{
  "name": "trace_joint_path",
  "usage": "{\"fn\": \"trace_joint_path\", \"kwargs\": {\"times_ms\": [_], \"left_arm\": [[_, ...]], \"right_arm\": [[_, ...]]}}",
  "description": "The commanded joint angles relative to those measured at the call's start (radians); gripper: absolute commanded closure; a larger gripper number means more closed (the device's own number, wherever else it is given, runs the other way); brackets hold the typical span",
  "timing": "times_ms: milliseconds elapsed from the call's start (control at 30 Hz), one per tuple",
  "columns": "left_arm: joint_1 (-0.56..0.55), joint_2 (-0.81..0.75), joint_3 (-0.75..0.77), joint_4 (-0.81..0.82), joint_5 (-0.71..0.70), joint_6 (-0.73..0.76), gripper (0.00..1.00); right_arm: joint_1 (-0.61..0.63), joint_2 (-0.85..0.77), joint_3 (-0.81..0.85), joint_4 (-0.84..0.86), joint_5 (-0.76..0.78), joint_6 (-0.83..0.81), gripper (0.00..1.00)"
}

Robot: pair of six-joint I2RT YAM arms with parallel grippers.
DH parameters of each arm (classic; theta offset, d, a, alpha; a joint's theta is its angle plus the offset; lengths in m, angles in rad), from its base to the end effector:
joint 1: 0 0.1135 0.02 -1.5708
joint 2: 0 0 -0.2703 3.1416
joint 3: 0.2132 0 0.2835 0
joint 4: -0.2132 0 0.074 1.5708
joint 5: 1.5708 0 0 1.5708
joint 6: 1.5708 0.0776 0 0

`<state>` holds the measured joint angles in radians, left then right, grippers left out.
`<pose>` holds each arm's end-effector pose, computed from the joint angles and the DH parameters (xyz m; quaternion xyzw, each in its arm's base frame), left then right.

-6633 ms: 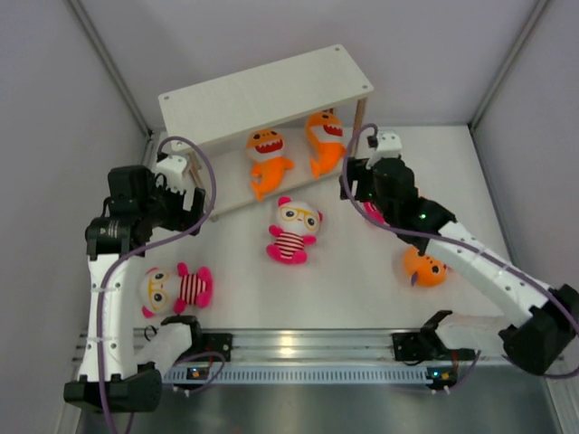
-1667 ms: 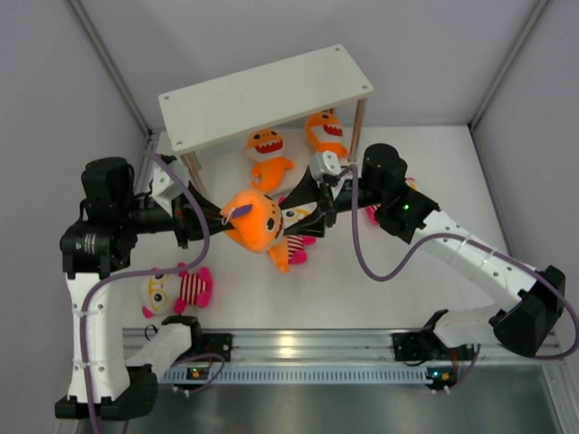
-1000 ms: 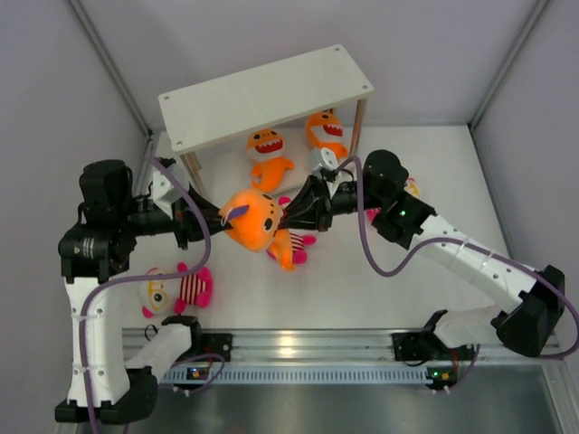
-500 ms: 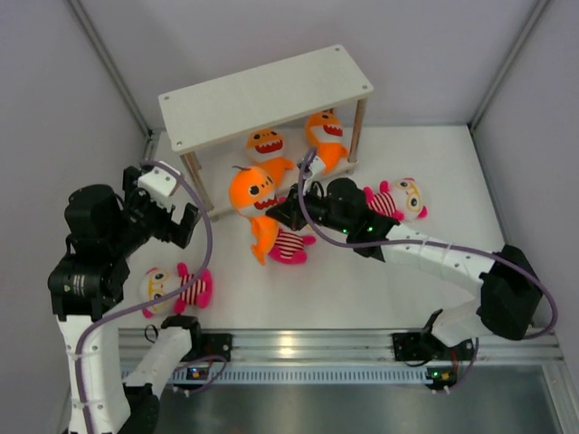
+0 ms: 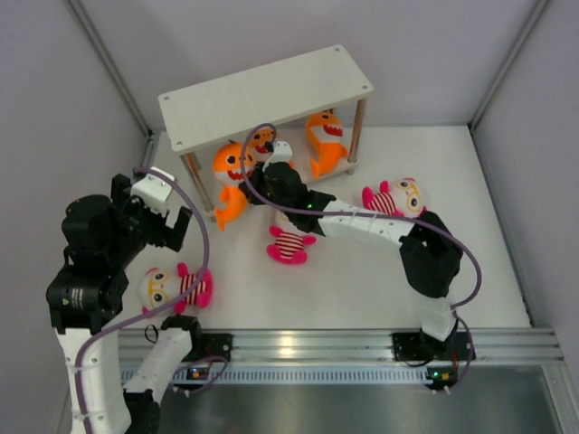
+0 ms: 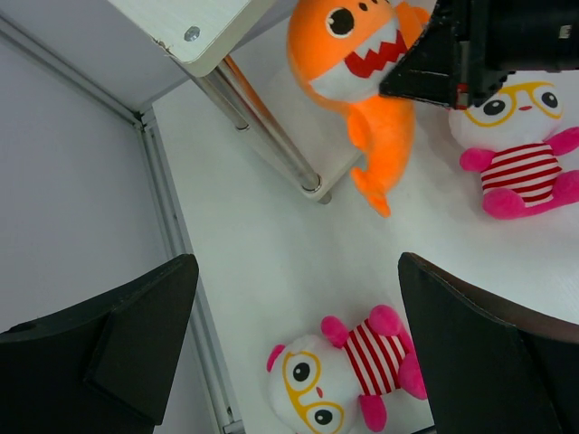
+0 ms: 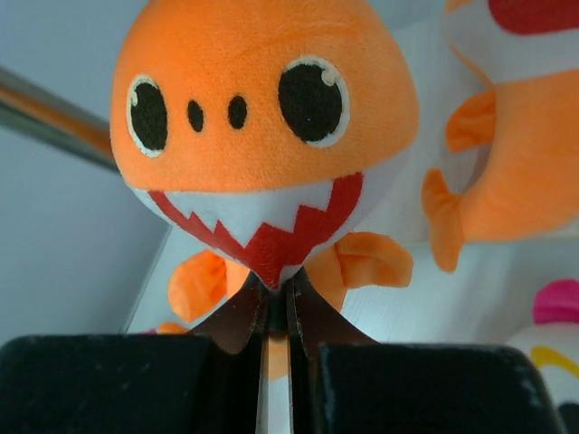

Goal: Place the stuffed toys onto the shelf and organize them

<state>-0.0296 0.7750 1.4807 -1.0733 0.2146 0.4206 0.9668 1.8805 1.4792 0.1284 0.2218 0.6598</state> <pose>0.1382 -0.0206 0.4742 0.2420 0.7855 0.0227 0.5691 0.3122 0.4224 0.2776 -0.0550 0.7927 0.3758 0.4768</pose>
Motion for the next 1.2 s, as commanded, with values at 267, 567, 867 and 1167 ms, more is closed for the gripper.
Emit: {"fn": "trace_joint_path", "kwargs": {"times_ms": [267,567,867,1167], "left_arm": [[-0.004,-0.014,-0.002,0.026,-0.024,0.015,0.01],[-0.006,-0.016,-0.019,0.026,-0.006,0.009,0.02],[-0.004,-0.016,-0.030,0.024,-0.006,0.009,0.01],[-0.004,-0.016,-0.033,0.026,0.000,0.010,0.01]], "right_arm": [[0.026,0.281,0.346,0.014,0.235,-0.027,1.00],[0.024,0.439,0.549,-0.024,0.326,-0.131,1.00],[0.012,0.517,0.630,-0.090,0.355,-0.092,1.00],[0.006,0.520,0.602,-0.113,0.347,-0.075,0.64]]}}
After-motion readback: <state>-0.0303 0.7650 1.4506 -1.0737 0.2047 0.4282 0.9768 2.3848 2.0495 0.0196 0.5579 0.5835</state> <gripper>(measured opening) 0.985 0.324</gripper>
